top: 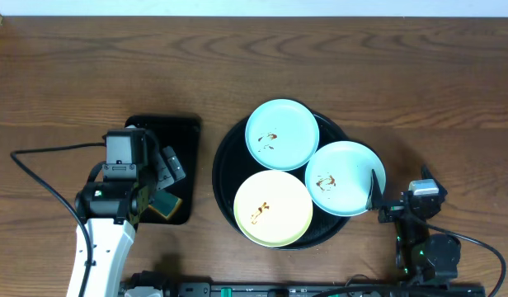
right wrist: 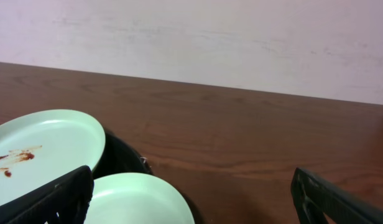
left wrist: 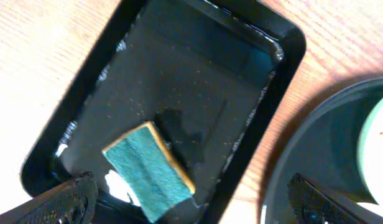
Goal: Clean dirty plates on tray and stack at the side
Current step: 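Lower the left gripper over the sponge in the black tray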
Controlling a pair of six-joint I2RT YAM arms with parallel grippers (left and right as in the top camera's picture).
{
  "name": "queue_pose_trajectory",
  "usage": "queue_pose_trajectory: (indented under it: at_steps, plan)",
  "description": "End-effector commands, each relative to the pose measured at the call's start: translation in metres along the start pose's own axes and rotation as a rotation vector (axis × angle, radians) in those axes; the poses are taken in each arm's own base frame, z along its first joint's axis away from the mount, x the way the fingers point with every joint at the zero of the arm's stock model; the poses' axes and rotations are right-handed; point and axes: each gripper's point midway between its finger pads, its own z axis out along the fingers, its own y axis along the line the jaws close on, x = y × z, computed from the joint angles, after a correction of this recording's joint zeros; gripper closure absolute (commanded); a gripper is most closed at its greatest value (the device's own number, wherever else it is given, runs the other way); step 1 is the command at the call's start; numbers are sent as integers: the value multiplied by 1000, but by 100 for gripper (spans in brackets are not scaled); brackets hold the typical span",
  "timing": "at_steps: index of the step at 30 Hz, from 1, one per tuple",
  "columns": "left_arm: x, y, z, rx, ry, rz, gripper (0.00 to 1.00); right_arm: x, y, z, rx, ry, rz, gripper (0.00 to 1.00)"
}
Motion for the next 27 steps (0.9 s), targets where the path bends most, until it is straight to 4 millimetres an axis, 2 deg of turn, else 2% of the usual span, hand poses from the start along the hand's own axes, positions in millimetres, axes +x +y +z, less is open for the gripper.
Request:
queue_pose_trajectory:
  at_steps: [1, 4, 8, 10, 12, 14, 15, 21, 27]
  plan:
    - [4, -15, -7, 83, 41, -90, 2, 1, 2, 0, -8, 1, -13, 1]
    - [11, -21, -8, 119, 79, -93, 2, 1, 2, 0, -8, 1, -13, 0]
    - [9, -14, -7, 72, 74, -361, 4, 1, 2, 0, -8, 1, -13, 1]
    - [13, 6, -7, -41, 56, -532, 6, 1, 2, 0, -8, 1, -13, 1]
    - [23, 39, -11, -218, 13, -683, 2, 1, 2, 0, -8, 1, -13, 1]
    - [29, 62, -18, -342, -29, -743, 2, 1, 2, 0, -8, 1, -13, 1]
    - [30, 67, -20, -367, -40, -737, 2, 1, 2, 0, -8, 1, -13, 1]
    - [28, 65, -19, -355, -45, -741, 2, 1, 2, 0, -8, 1, -13, 1]
    - [28, 55, -15, -303, -22, -776, 2, 1, 2, 0, -8, 1, -13, 1]
